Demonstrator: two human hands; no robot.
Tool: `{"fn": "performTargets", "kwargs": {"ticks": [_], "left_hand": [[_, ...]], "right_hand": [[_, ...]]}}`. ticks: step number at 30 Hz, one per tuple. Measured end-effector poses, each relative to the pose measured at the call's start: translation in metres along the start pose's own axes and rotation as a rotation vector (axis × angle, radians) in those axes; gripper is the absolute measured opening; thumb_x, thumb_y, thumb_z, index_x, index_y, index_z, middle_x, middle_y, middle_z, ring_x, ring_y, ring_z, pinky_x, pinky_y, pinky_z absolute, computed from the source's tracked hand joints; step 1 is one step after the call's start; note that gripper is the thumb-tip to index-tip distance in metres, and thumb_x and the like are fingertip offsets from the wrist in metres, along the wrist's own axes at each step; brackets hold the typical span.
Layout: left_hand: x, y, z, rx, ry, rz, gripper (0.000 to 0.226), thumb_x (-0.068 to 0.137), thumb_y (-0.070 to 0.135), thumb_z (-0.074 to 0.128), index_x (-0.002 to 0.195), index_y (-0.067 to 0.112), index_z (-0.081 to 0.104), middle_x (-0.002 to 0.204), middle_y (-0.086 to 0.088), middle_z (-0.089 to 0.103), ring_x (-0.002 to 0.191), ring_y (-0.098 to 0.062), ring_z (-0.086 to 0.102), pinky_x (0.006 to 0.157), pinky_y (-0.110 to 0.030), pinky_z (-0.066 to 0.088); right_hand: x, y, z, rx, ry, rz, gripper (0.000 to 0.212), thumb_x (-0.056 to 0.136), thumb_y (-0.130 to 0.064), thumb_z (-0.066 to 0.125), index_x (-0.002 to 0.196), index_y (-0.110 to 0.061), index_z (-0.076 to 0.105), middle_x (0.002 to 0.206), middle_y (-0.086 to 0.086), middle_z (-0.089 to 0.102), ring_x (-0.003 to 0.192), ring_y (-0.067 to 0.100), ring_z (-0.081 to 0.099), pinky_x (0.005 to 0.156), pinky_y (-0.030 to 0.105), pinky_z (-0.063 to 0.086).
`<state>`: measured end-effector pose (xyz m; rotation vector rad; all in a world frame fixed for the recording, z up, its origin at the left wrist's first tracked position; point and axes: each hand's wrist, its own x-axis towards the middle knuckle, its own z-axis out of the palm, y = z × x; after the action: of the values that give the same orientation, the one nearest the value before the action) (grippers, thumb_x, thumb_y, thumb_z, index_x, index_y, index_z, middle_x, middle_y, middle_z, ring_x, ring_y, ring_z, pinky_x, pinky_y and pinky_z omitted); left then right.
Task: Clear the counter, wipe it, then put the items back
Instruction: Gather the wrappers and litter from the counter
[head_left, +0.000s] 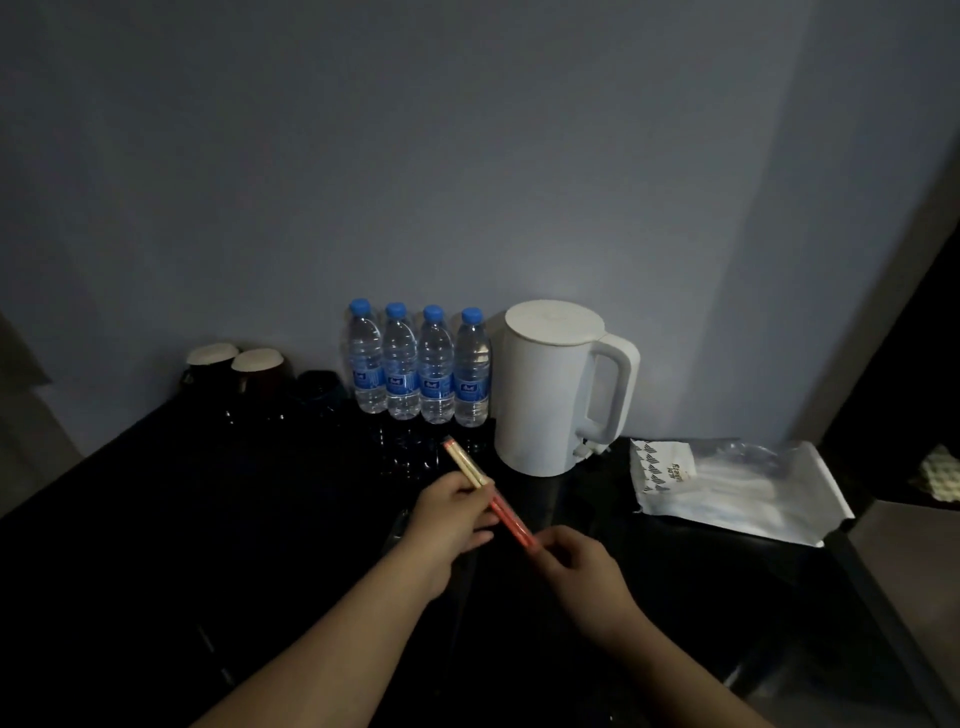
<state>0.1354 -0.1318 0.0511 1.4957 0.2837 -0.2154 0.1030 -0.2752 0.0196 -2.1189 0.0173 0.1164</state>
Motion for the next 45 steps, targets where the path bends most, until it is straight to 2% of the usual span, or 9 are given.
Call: {"fn": "performTargets", "kwargs": {"ticks": [5,15,25,28,30,34,37,42,45], "left_hand": [[-0.010,-0.007,0.018,-0.038,-0.046,-0.021,0.014,0.095,0.009,0.051,0.084,0.014,0.058,0.081,-0.004,0.060,0.071,-0.013,0.057,0.064,-0.024,0.051],[-0.058,-0.026,0.079,-0.163,0.017,-0.043,0.017,0.096,0.007,0.050,0.081,0.011,0.056,0.079,-0.006,0.057,0.072,-0.015,0.057,0.066,-0.026,0.051],[-0.164,-0.086,0.207,-0.232,0.001,-0.155,0.014,0.096,0.007,0.051,0.083,0.011,0.057,0.084,-0.008,0.059,0.076,-0.017,0.059,0.065,-0.027,0.051],[-0.195,-0.101,0.246,-0.216,-0.021,-0.177,0.011,0.096,0.008,0.051,0.088,0.010,0.058,0.087,-0.009,0.061,0.078,-0.017,0.060,0.064,-0.027,0.051],[-0.211,-0.106,0.269,-0.177,-0.054,-0.194,0.011,0.097,0.010,0.050,0.090,0.010,0.057,0.086,-0.008,0.061,0.078,-0.016,0.060,0.068,-0.029,0.052],[-0.227,-0.110,0.306,0.027,-0.152,-0.258,0.012,0.096,0.015,0.051,0.085,0.015,0.055,0.087,-0.007,0.062,0.077,-0.015,0.060,0.078,-0.033,0.050],[-0.226,-0.113,0.332,0.157,-0.207,-0.222,0.011,0.095,0.014,0.051,0.086,0.016,0.057,0.085,-0.005,0.063,0.077,-0.014,0.062,0.070,-0.027,0.051],[-0.206,-0.124,0.376,0.370,-0.286,-0.077,0.018,0.095,0.011,0.045,0.086,0.019,0.058,0.082,-0.001,0.061,0.071,-0.012,0.058,0.061,-0.023,0.045],[-0.181,-0.134,0.400,0.458,-0.314,-0.024,0.020,0.093,0.009,0.044,0.085,0.020,0.059,0.081,-0.001,0.062,0.068,-0.012,0.058,0.058,-0.021,0.043]], "right_hand": [[-0.019,0.009,-0.014,-0.008,0.053,0.070,0.010,0.093,-0.023,0.055,0.085,-0.026,0.059,0.074,-0.009,0.058,0.062,0.000,0.052,0.052,0.007,0.038],[-0.092,0.054,-0.072,-0.011,0.274,0.118,0.014,0.090,-0.026,0.061,0.076,-0.028,0.059,0.074,-0.008,0.061,0.067,0.003,0.055,0.057,0.011,0.039],[-0.229,0.149,-0.181,0.075,0.384,0.256,0.013,0.089,-0.024,0.063,0.076,-0.026,0.064,0.075,-0.008,0.064,0.070,0.004,0.056,0.059,0.017,0.041],[-0.263,0.175,-0.205,0.171,0.476,0.290,0.018,0.087,-0.018,0.065,0.069,-0.021,0.064,0.070,-0.004,0.064,0.070,0.011,0.056,0.067,0.026,0.043],[-0.282,0.188,-0.220,0.214,0.518,0.299,0.021,0.087,-0.014,0.064,0.066,-0.019,0.062,0.067,-0.001,0.062,0.068,0.014,0.055,0.063,0.024,0.042],[-0.305,0.204,-0.251,0.279,0.613,0.283,0.020,0.090,-0.010,0.059,0.070,-0.009,0.061,0.070,0.007,0.062,0.065,0.015,0.052,0.051,0.012,0.038],[-0.309,0.218,-0.269,0.290,0.638,0.314,0.019,0.091,-0.012,0.057,0.073,-0.010,0.061,0.072,0.006,0.063,0.065,0.015,0.051,0.056,0.021,0.039],[-0.293,0.249,-0.295,0.299,0.737,0.410,0.019,0.091,-0.016,0.056,0.072,-0.016,0.061,0.074,0.000,0.065,0.076,0.019,0.058,0.067,0.030,0.042],[-0.278,0.267,-0.316,0.245,0.773,0.448,0.018,0.090,-0.017,0.057,0.073,-0.017,0.061,0.074,0.000,0.063,0.072,0.015,0.055,0.062,0.029,0.040]]}}
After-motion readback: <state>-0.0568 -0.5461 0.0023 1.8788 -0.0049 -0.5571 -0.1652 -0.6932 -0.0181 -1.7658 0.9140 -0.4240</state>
